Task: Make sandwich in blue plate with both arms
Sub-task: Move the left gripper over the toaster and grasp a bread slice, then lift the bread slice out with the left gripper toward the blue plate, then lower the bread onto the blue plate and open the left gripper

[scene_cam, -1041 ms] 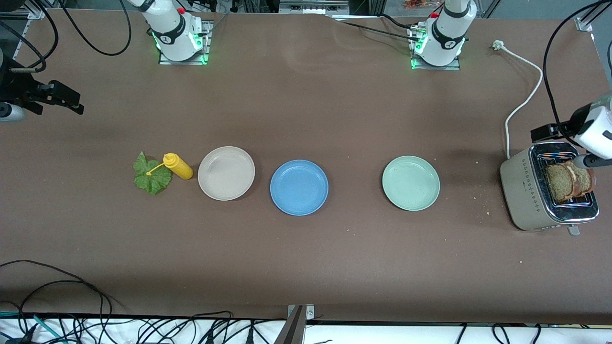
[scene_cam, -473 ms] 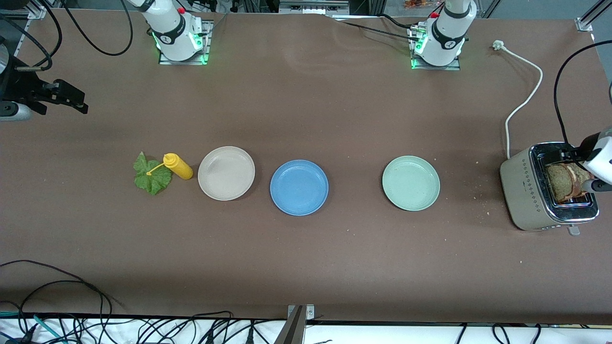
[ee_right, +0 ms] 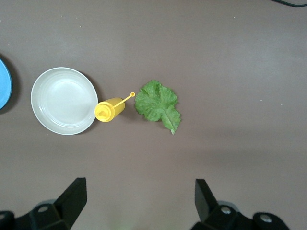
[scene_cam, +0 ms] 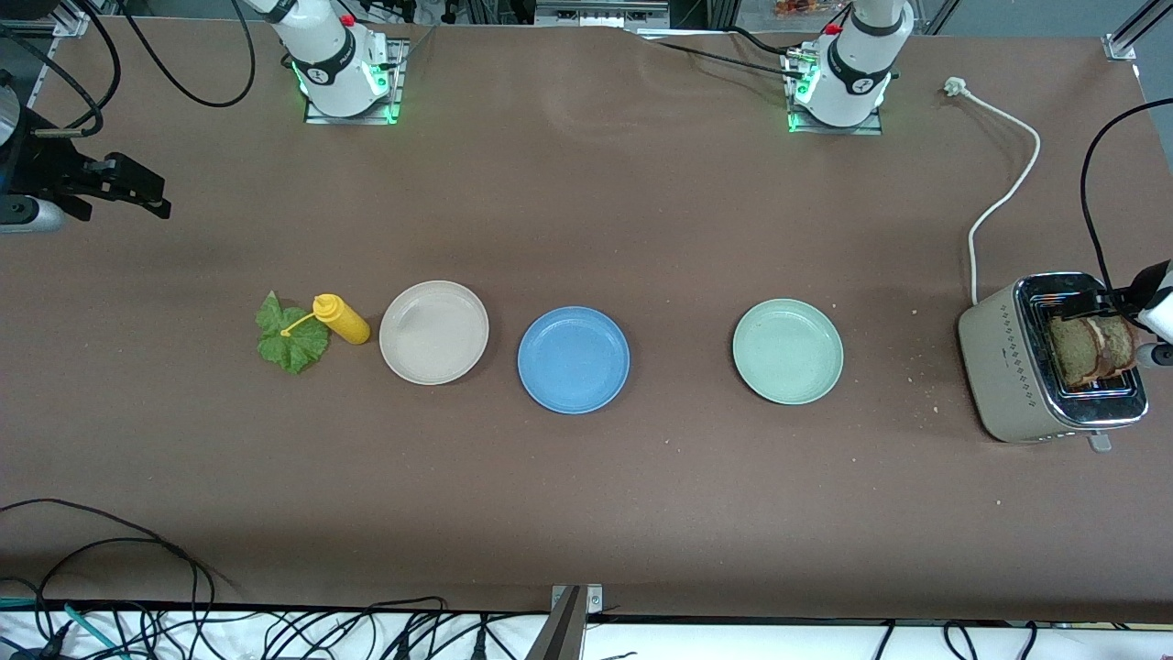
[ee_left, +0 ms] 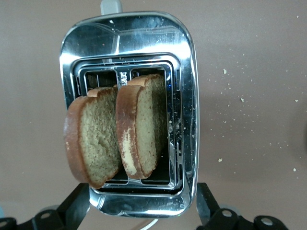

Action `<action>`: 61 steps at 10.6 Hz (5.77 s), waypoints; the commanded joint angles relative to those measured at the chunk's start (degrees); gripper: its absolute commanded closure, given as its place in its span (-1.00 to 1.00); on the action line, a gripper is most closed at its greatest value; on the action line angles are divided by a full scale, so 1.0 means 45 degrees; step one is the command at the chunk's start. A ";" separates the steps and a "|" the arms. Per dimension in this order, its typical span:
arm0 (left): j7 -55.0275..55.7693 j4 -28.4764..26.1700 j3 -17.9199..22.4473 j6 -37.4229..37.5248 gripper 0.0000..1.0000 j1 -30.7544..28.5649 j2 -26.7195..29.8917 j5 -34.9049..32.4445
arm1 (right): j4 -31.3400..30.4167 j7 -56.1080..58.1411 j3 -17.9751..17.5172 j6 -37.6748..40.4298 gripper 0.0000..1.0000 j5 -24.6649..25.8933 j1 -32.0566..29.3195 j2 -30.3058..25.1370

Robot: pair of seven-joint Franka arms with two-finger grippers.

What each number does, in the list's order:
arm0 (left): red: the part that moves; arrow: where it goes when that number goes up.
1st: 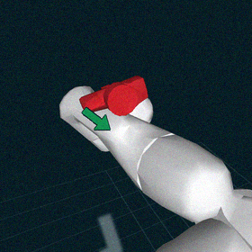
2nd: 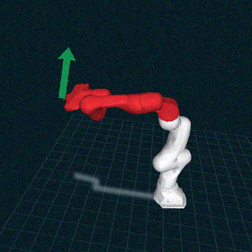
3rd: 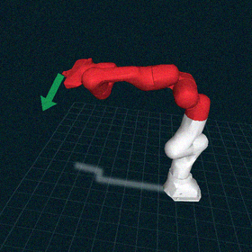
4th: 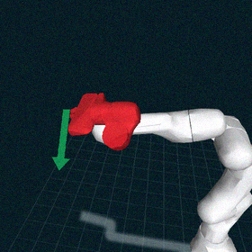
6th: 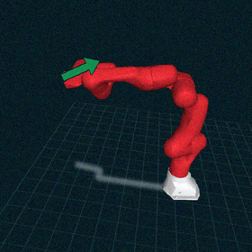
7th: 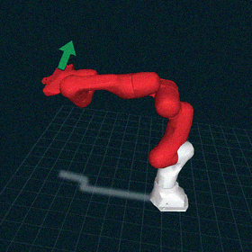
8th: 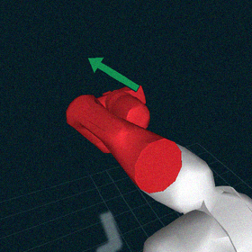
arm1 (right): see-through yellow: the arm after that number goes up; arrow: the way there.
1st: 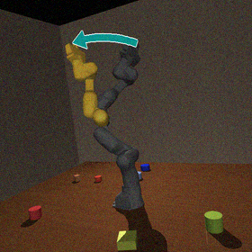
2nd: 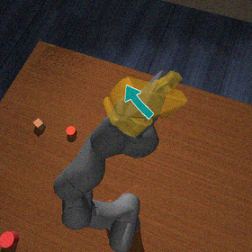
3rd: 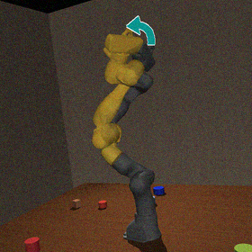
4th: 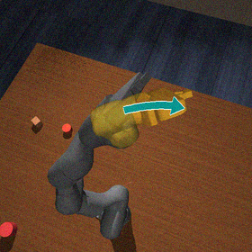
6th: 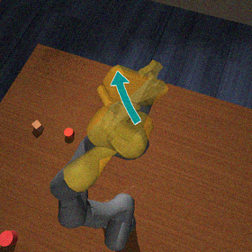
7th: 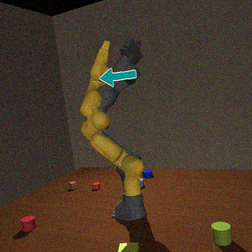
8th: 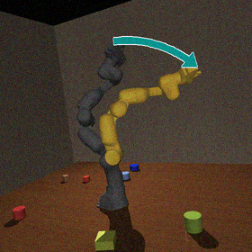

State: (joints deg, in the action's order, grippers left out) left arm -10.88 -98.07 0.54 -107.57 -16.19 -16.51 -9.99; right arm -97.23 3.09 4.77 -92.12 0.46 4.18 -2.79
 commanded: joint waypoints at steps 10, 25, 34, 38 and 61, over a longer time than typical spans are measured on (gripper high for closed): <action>-0.0763 -0.0375 -0.0159 -0.0763 0.21 -0.0191 -0.0355 0.0110 | 0.0357 0.0114 0.0035 0.0198 -1.00 -0.0084 0.0028 0.0092; -0.2621 0.0443 -0.0315 0.1966 1.00 -0.0583 0.2162 0.0794 | 0.0435 0.0153 0.0054 0.0198 -1.00 -0.0142 0.0009 0.0170; -0.0929 0.1754 -0.3279 0.3670 1.00 -0.0563 0.2418 0.1066 | 0.0455 0.0094 0.0054 0.0198 -1.00 -0.0142 0.0009 0.0170; 0.2040 0.1442 -0.3890 0.3534 1.00 0.0800 0.2089 0.3289 | 0.0455 0.0094 0.0054 0.0198 -1.00 -0.0142 0.0009 0.0170; 0.3455 0.3004 -0.3694 -0.5683 1.00 0.8499 -0.5705 1.0951 | 0.0455 0.0094 0.0054 0.0198 -1.00 -0.0161 0.0009 0.0170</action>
State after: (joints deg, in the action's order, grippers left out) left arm 6.15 -86.74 -17.14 -131.75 20.54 -39.86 38.02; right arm -96.38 3.09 4.79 -92.12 0.46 4.17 -2.34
